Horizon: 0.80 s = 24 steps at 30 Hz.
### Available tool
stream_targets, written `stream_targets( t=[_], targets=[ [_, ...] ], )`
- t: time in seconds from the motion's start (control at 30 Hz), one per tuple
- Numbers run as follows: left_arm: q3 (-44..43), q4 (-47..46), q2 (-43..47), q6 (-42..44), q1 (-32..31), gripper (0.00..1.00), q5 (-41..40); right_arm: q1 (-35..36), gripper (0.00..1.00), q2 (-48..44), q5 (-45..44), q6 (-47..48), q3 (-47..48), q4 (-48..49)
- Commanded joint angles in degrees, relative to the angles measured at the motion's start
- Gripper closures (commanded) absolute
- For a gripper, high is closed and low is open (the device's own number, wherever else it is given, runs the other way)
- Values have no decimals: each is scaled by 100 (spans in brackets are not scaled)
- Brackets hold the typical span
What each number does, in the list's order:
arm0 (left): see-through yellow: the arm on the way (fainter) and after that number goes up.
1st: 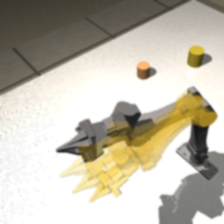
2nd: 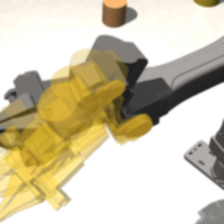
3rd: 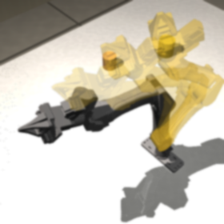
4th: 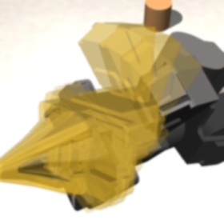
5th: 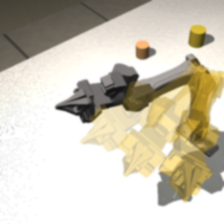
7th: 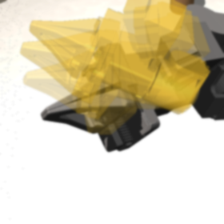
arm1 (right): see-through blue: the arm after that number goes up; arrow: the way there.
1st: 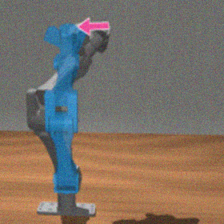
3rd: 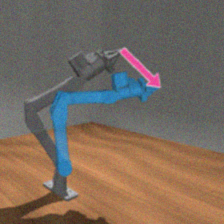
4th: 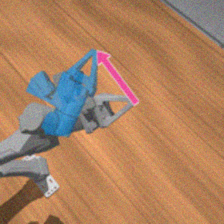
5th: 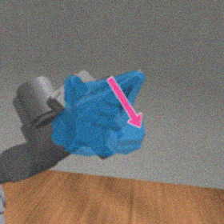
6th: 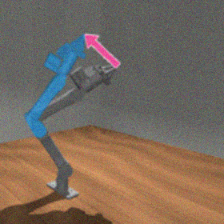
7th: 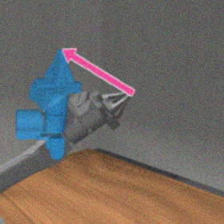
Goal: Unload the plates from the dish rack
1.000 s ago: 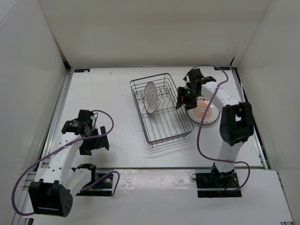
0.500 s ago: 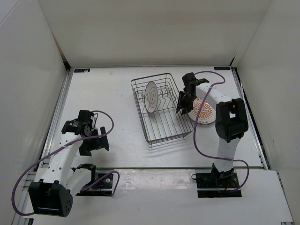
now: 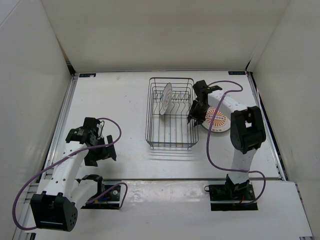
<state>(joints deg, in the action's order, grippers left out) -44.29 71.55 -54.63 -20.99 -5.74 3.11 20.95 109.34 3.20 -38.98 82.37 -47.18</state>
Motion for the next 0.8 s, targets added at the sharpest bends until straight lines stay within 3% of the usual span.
stream_targets(
  t=[0.0, 0.2, 0.27, 0.3, 0.37, 0.5, 0.57, 0.77],
  targets=[
    [-71, -44, 119, 16, -6, 0, -56, -30, 57, -9, -74, -120, 139, -371],
    [-62, -44, 154, 25, -6, 0, -48, -38, 48, -44, -276, 601, 1225, -1161],
    [-53, -36, 172, 17, -6, 0, -57, -30, 47, -132, -908, 821, 1561, -1703],
    [-53, -44, 172, 16, 2, 0, -65, -30, 47, -193, -1074, 857, 2137, -1803],
    [-53, -53, 181, 16, -6, 0, -65, -3, 47, -386, -1498, 1032, 2423, -1744],
    [-9, -132, 181, -1, -15, 0, -22, 180, 46, -590, -1384, 1243, 2942, -1041],
    [8, -168, 181, -19, -6, 0, -21, 268, 46, -406, -814, 1331, 3389, -908],
    [17, -115, 190, -54, -6, 0, 40, 796, 46, 877, -426, 1341, 4709, -846]
  ],
)
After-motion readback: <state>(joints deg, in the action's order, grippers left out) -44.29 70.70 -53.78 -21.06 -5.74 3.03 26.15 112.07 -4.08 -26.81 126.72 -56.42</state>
